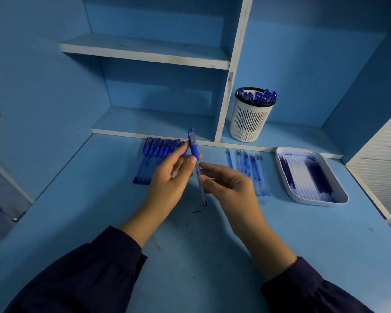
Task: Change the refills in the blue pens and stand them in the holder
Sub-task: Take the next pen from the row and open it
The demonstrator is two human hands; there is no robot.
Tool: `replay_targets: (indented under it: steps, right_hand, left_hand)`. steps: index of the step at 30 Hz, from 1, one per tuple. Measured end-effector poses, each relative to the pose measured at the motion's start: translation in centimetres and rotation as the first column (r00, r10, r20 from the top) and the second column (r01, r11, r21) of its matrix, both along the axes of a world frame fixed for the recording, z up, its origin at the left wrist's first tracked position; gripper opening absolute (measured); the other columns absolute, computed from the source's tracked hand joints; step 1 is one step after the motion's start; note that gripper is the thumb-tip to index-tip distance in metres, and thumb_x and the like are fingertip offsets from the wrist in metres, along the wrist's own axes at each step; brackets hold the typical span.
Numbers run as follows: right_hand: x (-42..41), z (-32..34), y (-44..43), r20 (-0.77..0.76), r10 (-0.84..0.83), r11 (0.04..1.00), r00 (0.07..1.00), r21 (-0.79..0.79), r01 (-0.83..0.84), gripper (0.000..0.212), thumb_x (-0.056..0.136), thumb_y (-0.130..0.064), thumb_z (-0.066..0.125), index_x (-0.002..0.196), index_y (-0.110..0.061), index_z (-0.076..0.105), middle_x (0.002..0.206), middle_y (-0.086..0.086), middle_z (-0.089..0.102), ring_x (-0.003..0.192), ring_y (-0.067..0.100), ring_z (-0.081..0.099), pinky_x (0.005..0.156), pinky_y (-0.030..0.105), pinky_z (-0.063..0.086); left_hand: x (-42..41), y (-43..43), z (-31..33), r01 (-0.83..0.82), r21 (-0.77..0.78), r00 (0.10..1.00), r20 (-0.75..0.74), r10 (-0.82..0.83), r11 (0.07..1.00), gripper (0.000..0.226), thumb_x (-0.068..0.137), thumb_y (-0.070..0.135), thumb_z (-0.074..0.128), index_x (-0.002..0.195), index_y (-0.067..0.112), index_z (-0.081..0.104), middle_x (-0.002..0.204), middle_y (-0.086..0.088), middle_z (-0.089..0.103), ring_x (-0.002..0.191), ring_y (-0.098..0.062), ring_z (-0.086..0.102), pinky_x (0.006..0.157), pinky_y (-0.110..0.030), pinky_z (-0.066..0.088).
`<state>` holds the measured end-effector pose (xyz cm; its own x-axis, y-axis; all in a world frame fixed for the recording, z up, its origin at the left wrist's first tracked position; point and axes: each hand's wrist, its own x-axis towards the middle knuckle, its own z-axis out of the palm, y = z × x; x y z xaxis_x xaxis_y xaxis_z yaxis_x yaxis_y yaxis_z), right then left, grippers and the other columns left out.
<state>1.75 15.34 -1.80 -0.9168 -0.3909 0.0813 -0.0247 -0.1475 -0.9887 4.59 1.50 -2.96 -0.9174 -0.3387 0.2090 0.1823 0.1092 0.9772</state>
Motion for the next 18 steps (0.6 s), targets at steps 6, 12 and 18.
replay_targets:
  steps: [6,12,18]
  right_hand:
    - [0.8,0.1,0.5,-0.079,0.005,1.0,0.997,0.004,-0.005,0.027,0.085,-0.001,0.068,0.109,-0.012,0.072,0.094,0.001,0.075,0.086,0.009,0.069,0.08,0.022,0.055]
    - [-0.4,1.1,1.9,-0.107,-0.152,0.985,0.983,-0.097,0.142,0.026,0.086,-0.006,0.069,0.109,-0.017,0.071,0.092,0.001,0.073,0.08,0.004,0.063,0.078,0.019,0.051]
    - [-1.4,1.4,2.8,-0.147,-0.164,0.981,0.975,-0.126,0.146,0.03,0.087,-0.004,0.067,0.115,-0.016,0.067,0.096,0.006,0.069,0.083,0.006,0.064,0.079,0.019,0.051]
  left_hand:
    - [0.3,0.9,0.5,-0.06,0.179,0.994,-0.076,0.074,0.982,0.031,0.097,0.015,0.057,0.123,0.033,0.058,0.097,0.009,0.076,0.098,-0.009,0.07,0.092,-0.028,0.055]
    - [0.8,1.1,0.6,-0.011,0.148,0.996,-0.084,0.024,0.989,0.031,0.097,0.013,0.056,0.117,0.035,0.062,0.094,0.009,0.075,0.081,-0.011,0.072,0.076,-0.022,0.056]
    - [1.2,1.9,-0.1,0.111,-0.039,0.993,-0.038,-0.112,0.993,0.03,0.097,0.011,0.058,0.119,0.029,0.067,0.094,0.001,0.075,0.059,-0.009,0.057,0.055,-0.021,0.05]
